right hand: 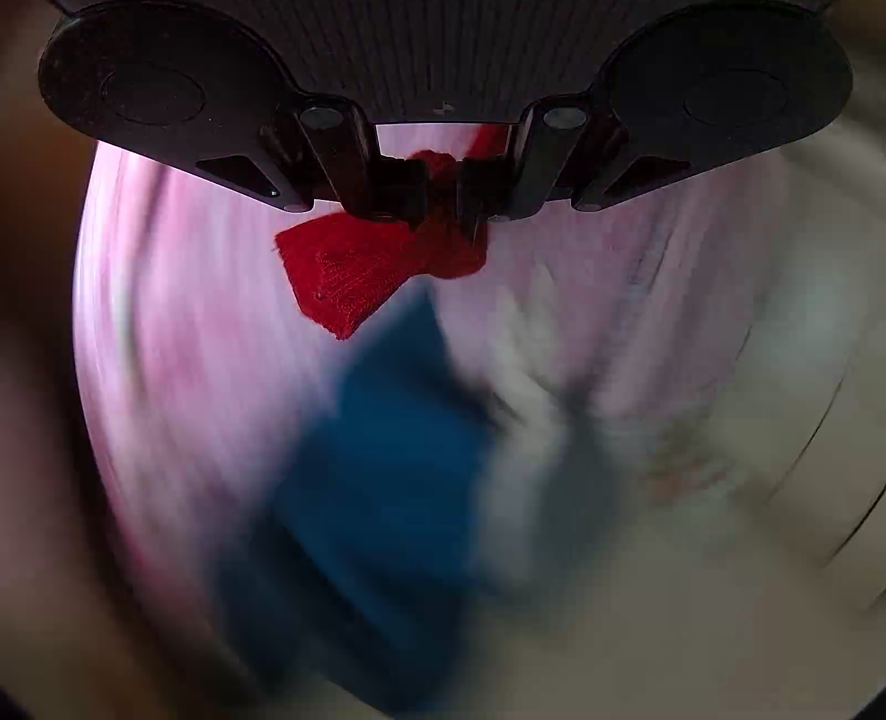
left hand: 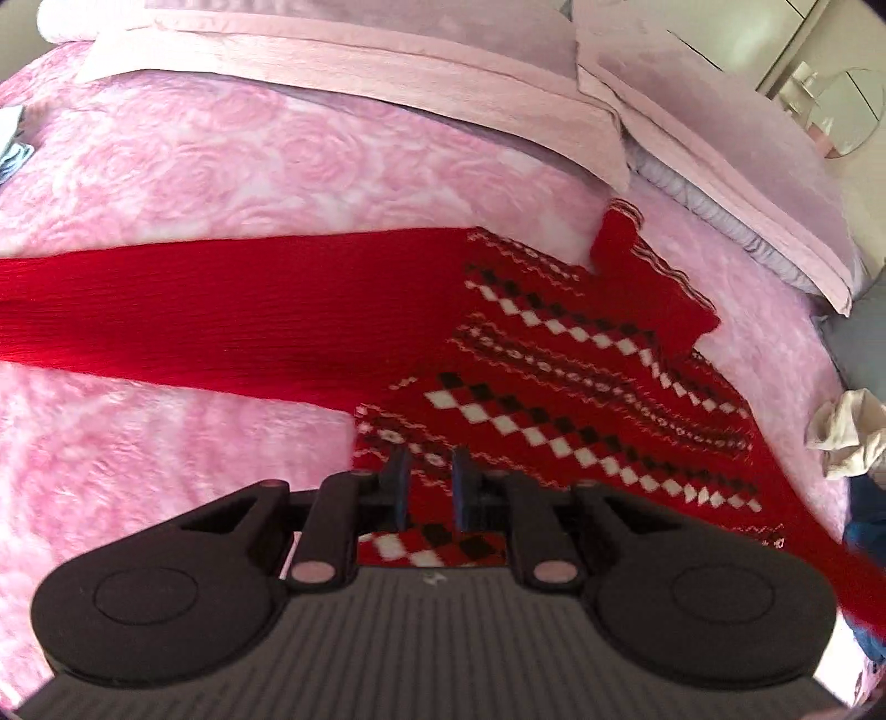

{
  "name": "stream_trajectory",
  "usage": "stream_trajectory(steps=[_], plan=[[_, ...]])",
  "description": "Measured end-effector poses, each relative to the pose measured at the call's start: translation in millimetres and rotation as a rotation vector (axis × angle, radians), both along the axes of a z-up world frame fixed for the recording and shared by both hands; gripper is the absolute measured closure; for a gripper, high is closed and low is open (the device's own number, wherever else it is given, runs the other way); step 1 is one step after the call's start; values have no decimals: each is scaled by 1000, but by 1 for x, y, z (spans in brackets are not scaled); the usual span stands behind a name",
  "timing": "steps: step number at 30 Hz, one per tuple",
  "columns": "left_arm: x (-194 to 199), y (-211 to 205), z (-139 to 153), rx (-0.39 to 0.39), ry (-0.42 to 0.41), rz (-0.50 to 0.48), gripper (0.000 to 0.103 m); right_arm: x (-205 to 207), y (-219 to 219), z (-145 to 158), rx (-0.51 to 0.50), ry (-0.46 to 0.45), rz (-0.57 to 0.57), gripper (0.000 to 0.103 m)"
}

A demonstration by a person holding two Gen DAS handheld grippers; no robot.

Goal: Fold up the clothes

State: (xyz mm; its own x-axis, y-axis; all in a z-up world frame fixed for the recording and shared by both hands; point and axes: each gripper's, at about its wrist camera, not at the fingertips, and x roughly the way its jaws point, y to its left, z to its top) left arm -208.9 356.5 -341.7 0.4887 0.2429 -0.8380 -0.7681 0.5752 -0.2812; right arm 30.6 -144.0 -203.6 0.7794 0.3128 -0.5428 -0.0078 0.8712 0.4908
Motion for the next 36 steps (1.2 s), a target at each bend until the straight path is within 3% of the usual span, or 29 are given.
stream_trajectory(steps=[2,3,5,6,7,8,9,13,17,21,23,26,32,36], plan=[[3,-4,-6,-27,6,-1,92,11,4,7,-135,-73,58,96],[5,-5,-10,-45,10,-2,92,20,3,0,-164,-59,62,96],[5,-9,-21,-91,24,-9,92,44,-4,-45,-196,86,25,91],[5,-11,-26,-112,31,-12,92,53,-10,-71,-217,193,2,76],[2,-12,-31,-120,42,-18,92,58,-16,-99,-237,320,-33,68],[-1,-13,-33,-121,53,-26,92,64,-21,-128,-254,452,-75,68],[-4,-13,-35,-119,65,-34,92,59,-26,-143,-226,494,-118,68],[-18,-9,-38,-89,115,-54,92,30,-30,-147,-76,468,-207,66],[-20,-2,-38,-90,109,-49,91,31,-41,-132,-17,358,-129,66],[-8,2,-43,-66,149,-108,88,64,-9,-142,-276,528,-59,67],[-2,7,-42,-50,156,-135,88,72,13,-129,-362,486,-41,66],[9,20,-36,-18,133,-166,87,81,52,-101,-363,337,69,66],[70,68,-24,26,20,-185,73,142,171,-103,-190,290,422,66],[134,95,-22,32,-69,-252,65,185,269,-127,-26,352,583,66]])
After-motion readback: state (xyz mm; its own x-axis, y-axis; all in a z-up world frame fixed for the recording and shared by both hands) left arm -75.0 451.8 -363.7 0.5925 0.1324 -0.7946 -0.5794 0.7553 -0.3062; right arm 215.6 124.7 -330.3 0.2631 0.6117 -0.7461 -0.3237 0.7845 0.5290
